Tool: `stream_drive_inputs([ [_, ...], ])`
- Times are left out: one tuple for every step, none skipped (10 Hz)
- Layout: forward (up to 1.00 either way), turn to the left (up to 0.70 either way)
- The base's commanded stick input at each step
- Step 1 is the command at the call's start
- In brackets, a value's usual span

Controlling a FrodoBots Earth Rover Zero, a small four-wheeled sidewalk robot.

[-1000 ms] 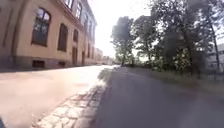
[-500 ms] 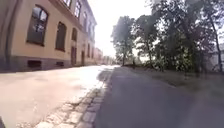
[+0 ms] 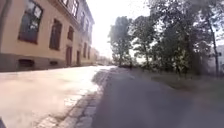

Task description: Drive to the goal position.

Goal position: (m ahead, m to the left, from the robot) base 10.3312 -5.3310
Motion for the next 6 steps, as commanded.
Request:
stream_drive_inputs([
  [0.85, -0.11],
  [0.85, 0.0],
  [0.85, 0.0],
  [0.85, 0.0],
  [0.85, -0.09],
  [0.85, -0.26],
])
